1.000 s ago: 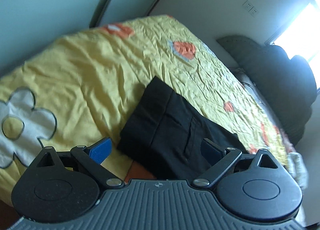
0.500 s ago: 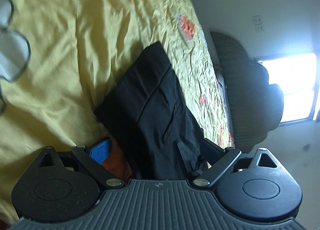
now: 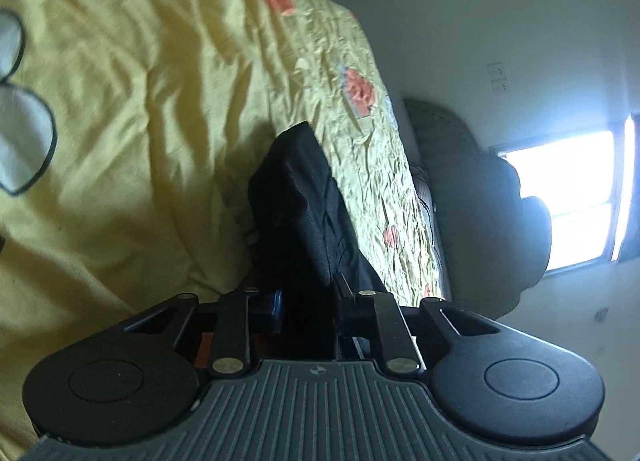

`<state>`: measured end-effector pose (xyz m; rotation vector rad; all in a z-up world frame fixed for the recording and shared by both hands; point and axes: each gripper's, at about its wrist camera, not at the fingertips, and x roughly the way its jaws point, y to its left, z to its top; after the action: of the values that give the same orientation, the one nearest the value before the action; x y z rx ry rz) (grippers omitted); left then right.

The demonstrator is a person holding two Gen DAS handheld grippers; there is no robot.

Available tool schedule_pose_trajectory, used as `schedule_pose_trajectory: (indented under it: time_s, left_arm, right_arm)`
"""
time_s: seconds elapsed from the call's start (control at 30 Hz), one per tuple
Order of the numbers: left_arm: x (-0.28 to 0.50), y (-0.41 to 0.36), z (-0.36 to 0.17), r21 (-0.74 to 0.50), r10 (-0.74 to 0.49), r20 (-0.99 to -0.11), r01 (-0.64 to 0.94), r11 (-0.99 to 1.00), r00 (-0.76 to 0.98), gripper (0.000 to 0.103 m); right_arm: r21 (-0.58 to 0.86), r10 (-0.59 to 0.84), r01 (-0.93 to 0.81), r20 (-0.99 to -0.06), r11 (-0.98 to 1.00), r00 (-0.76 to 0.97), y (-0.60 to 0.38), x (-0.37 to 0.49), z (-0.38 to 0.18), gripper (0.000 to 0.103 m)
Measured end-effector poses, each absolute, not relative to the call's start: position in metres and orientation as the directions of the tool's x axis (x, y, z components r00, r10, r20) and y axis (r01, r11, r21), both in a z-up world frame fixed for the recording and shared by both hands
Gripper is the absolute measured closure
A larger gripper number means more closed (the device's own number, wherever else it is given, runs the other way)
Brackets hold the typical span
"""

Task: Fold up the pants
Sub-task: 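Grasp the trouser end with the left gripper while the right gripper grasps beside it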

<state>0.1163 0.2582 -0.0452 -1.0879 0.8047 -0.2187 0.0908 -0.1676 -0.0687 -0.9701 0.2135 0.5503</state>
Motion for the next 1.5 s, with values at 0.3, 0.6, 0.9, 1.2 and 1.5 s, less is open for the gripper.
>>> schedule_pose_trajectory:
  time_s: [0.3, 0.6, 0.9, 1.2, 1.5]
  left_arm:
    - [0.137, 0.249, -0.044, -0.849, -0.551, -0.462, -0.165, 0.502, 0.695, 0.030]
    - [0.179, 0.235, -0.056, -0.867, -0.568, -0.440, -0.165, 0.470, 0.696, 0.032]
    - [0.183, 0.238, -0.058, -0.804, -0.507, -0.517, -0.187, 0.565, 0.690, 0.067]
    - [0.172, 0.217, -0.041, -0.678, -0.389, -0.560, -0.135, 0.723, 0.731, 0.079]
    - [0.145, 0.161, 0.005, -0.454, -0.239, -0.549, -0.045, 0.890, 0.801, 0.081]
  right_arm:
    - [-0.726, 0.321, -0.480, -0.361, 0.493, 0.876, -0.166, 0.108, -0.070, 0.083]
    - [-0.419, 0.400, -0.566, -0.422, 0.710, 0.814, -0.202, 0.127, -0.024, 0.083]
    - [-0.008, 0.578, -0.668, -0.495, 0.744, 0.649, -0.269, 0.149, 0.018, 0.083]
    - [-0.034, 0.448, -0.597, -0.628, 0.802, 0.637, -0.263, 0.187, -0.028, 0.082]
    - [0.079, 0.509, -0.572, -0.565, 0.817, 0.650, -0.271, 0.200, -0.016, 0.082]
